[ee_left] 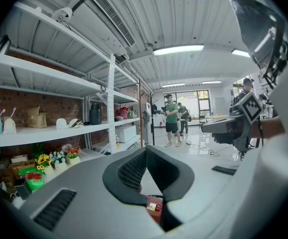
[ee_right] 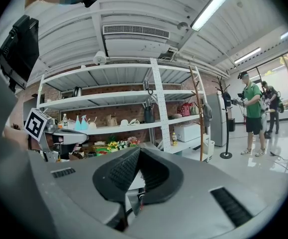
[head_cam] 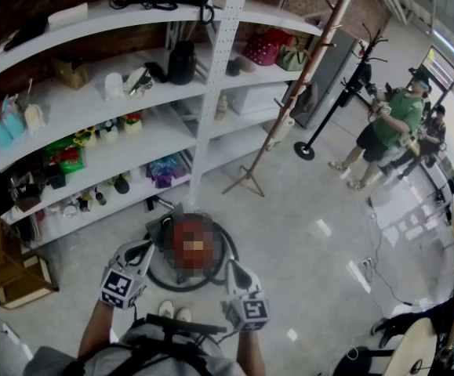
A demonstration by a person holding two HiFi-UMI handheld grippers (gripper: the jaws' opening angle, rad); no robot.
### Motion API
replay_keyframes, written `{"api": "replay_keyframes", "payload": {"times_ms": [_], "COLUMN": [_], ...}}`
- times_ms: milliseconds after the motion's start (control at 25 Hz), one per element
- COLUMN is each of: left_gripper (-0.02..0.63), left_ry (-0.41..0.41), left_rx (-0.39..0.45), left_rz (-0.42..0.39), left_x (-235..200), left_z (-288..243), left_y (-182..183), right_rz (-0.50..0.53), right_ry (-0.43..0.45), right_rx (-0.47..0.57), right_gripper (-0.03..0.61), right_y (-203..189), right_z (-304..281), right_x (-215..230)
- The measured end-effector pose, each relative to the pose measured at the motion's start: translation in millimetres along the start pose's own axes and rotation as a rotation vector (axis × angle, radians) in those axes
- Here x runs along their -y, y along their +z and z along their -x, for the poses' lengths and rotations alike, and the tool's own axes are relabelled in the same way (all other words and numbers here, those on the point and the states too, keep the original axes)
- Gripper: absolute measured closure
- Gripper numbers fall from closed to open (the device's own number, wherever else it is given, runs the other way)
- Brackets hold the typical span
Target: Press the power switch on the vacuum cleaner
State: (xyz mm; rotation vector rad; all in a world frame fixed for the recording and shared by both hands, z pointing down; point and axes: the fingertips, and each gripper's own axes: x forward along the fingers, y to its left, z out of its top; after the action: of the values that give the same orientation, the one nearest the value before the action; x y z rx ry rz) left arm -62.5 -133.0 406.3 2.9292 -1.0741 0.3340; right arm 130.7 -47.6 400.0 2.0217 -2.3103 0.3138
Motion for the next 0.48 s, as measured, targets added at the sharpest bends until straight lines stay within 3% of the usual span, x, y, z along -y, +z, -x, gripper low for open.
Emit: {"api": "replay_keyframes", "payload": {"times_ms": [480], "left_gripper": [0.606], "left_ry": [-0.007], "left_rx": [-0.002], "left_rz": [-0.001], "left_x": [0.4], "left_z": [-4.4], "left_y": [1.9], "right_rz": [-0.009], "right_ry": [-0.001], "right_rx": [0.018], "right_gripper": [0.568], "right_y": [4.1], "right_z": [-4.4], "right_x": [4.1]}}
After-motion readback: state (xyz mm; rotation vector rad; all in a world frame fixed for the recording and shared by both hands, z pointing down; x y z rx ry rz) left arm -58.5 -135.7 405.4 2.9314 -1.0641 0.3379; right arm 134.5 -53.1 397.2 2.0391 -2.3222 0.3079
